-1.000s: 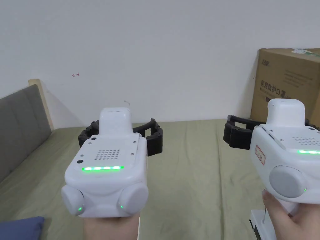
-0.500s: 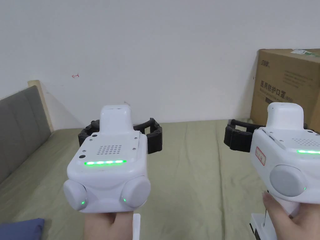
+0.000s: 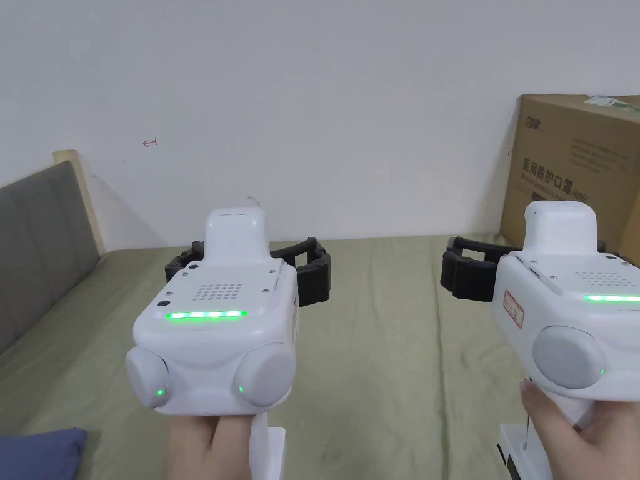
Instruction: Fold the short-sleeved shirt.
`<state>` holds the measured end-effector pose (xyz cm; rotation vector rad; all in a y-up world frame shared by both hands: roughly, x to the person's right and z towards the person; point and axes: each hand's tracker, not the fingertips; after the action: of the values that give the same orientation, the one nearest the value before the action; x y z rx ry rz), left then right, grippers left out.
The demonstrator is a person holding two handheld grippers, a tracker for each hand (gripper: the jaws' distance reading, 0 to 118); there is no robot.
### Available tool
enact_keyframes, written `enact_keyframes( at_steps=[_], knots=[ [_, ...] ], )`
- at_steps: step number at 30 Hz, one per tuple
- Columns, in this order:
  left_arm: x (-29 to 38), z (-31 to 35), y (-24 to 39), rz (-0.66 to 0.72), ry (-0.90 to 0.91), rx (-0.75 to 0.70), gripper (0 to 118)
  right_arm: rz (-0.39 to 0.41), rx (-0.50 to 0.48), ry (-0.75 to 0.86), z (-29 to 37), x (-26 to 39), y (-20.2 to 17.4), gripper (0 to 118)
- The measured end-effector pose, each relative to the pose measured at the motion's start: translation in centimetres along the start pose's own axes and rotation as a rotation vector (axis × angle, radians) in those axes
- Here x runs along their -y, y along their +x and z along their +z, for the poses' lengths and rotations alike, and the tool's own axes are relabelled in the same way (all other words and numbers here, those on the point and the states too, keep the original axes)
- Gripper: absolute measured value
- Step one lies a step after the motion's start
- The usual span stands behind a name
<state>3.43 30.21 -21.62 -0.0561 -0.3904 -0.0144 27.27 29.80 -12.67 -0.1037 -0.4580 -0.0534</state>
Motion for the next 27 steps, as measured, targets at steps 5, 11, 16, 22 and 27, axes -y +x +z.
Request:
enact_keyframes(
  at_steps=[5,11,16,22,27],
  knots=[
    [0.0,-0.2,-0.2,0.004,-0.015,-0.015,104,0.011,-0.01,0.0,0.1,-0.1,-0.4,118],
    [0.0,-0.2,-1.1,0.056,-0.034,0.006,104,0.017,-0.026,-0.009,0.4,0.0,-0.8,118],
    [0.0,-0.2,-1.3,0.069,-0.042,0.014,104,0.018,-0.024,-0.003,0.5,-0.2,-0.9,118],
    [0.2,-0.1,-1.1,0.058,-0.048,0.022,104,0.002,-0.031,-0.007,0.5,-0.4,-0.9,118],
    [0.1,0.1,-0.7,0.052,-0.046,0.013,104,-0.011,-0.034,-0.019,0.5,-0.3,-1.0,118]
  ],
)
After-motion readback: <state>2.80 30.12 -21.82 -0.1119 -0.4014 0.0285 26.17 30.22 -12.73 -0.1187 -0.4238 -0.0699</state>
